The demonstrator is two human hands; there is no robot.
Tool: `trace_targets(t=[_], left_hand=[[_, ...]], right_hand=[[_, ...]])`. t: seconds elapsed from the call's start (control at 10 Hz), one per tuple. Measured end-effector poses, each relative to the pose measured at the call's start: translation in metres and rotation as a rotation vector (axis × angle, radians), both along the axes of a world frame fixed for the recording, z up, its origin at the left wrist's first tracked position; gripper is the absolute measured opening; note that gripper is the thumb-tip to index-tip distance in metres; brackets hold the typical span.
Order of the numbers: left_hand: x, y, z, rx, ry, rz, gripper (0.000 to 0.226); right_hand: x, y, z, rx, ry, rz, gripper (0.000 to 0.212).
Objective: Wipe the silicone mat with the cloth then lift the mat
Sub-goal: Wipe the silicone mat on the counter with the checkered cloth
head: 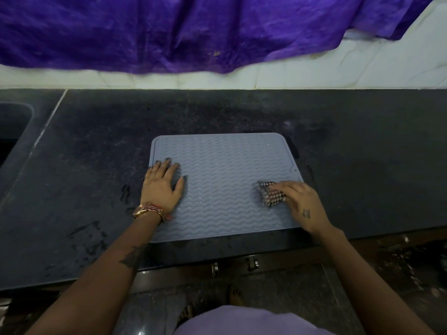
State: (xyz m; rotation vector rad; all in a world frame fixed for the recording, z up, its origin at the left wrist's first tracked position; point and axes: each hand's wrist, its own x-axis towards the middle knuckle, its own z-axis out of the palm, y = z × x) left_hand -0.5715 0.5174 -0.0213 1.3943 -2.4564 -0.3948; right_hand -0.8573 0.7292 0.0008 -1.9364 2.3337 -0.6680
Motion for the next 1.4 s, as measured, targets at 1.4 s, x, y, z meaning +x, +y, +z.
trace_targets(t=[1.4], left_hand=[[0.001,0.001,0.000,-0.009,-0.011,-0.012,0.064]], right_hand=[[0.039,0.064,-0.012,-0.140,0.135,-0.137,0.057]])
